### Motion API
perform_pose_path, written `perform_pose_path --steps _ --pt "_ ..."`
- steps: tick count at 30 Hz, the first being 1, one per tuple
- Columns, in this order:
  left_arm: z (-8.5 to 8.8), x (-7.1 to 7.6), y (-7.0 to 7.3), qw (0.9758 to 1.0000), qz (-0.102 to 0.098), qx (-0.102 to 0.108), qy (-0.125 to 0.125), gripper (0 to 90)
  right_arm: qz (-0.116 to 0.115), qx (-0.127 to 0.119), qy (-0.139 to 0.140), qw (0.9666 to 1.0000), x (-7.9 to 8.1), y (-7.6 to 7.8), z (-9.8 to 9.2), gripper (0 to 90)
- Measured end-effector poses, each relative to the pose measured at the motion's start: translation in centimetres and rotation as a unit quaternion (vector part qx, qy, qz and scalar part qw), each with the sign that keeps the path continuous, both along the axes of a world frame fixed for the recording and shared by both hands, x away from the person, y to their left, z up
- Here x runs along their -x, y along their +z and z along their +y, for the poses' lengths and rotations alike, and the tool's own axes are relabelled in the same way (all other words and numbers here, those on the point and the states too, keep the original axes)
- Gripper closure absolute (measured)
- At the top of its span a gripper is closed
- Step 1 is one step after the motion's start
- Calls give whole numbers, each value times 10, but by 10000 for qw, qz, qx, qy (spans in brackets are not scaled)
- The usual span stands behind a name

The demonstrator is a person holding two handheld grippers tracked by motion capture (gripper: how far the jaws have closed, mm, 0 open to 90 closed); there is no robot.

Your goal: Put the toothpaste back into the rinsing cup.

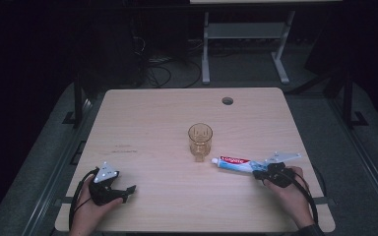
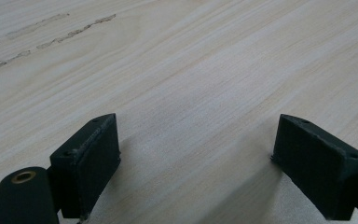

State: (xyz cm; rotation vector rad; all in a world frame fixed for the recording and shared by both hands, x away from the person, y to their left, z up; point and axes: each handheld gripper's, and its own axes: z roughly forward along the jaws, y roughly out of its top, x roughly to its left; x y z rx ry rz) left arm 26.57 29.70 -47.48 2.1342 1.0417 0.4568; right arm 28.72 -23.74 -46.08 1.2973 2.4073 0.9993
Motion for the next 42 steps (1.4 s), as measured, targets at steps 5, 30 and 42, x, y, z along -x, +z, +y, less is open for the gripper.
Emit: perform_pose_path --steps 5,30,42 --pt "0 0 0 10000 3 2 1 134 -30 9 -115 9999 -9 0 -6 900" --pt "0 -1 0 10000 10 -5 -10 134 23 -144 -578 9982 -47 -6 -27 899" --pt "0 -1 0 10000 7 -2 -10 134 -127 -561 -215 9981 -29 18 -7 898"
